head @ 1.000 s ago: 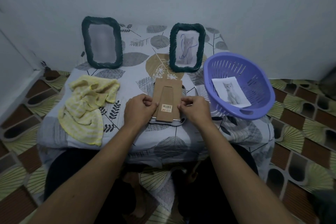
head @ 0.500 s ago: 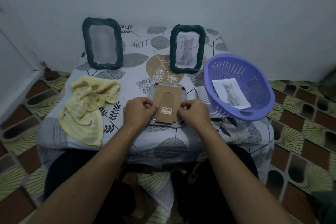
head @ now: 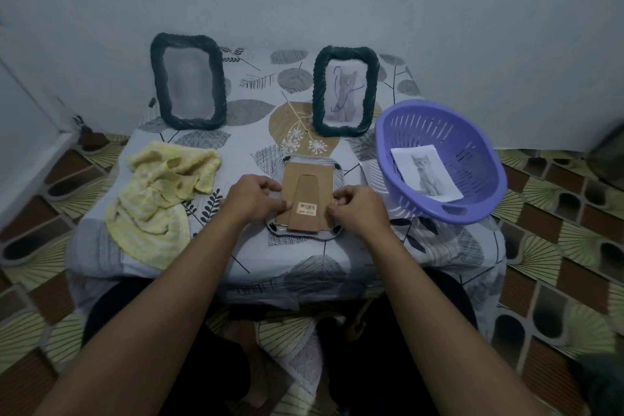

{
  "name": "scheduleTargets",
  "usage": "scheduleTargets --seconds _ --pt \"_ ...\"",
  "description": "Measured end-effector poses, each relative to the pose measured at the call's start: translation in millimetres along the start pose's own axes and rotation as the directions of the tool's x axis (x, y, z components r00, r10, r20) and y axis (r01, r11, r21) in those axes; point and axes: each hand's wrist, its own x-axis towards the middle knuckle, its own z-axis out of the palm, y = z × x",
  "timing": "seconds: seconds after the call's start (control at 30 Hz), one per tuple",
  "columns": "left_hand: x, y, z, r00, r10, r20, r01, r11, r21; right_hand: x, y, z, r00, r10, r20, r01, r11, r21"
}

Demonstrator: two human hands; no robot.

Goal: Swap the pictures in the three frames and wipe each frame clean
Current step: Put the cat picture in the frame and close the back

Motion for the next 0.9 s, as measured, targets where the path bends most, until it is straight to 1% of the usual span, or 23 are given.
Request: scheduleTargets --seconds 0.1,0.2,0.3,0.4,0.5,0.63,0.73,0.9 --pt "-0.2 4.3 -5.3 0.998 -0.002 0.067 0.003 1.0 -0.01 1.6 1.1 0.0 1.0 0.0 0.013 0.0 1.0 -0.016" --pt "0.9 4.6 -7.6 0.996 0.0 0.086 -0.001 1.0 0.006 3.7 1.1 1.3 0.999 -0.027 0.017 0.028 0.999 -0.04" --pt "1.1 4.2 -9.7 0.993 0.044 0.111 -0.047 0.999 0.023 5.5 -1.7 8.2 0.989 -0.147 -0.016 0.145 0.986 -0.084" --pt "1.3 4.0 -11.7 0.985 0.085 0.15 -0.098 0.992 0.084 6.9 -4.2 15.9 0.964 -0.263 -0.03 0.255 0.955 -0.153" --pt "4.8 2.3 -13.0 0.982 0.104 0.159 -0.128 0.981 0.149 11.2 -3.4 21.4 0.935 -0.349 0.057 0.353 0.907 -0.232" --pt "8.1 0.6 -17.0 0.974 0.149 0.173 -0.189 0.95 0.247 17.2 -1.3 24.9 0.928 -0.337 0.161 0.373 0.854 -0.362" --pt "12.9 -0.9 -15.2 0.974 0.185 0.134 -0.222 0.908 0.357 17.8 -0.1 25.9 0.929 -0.327 0.175 0.37 0.847 -0.381" --pt "17.8 2.4 -0.5 0.965 0.257 -0.046 -0.224 0.906 0.36 17.5 0.4 28.6 0.928 -0.342 0.151 0.374 0.847 -0.378"
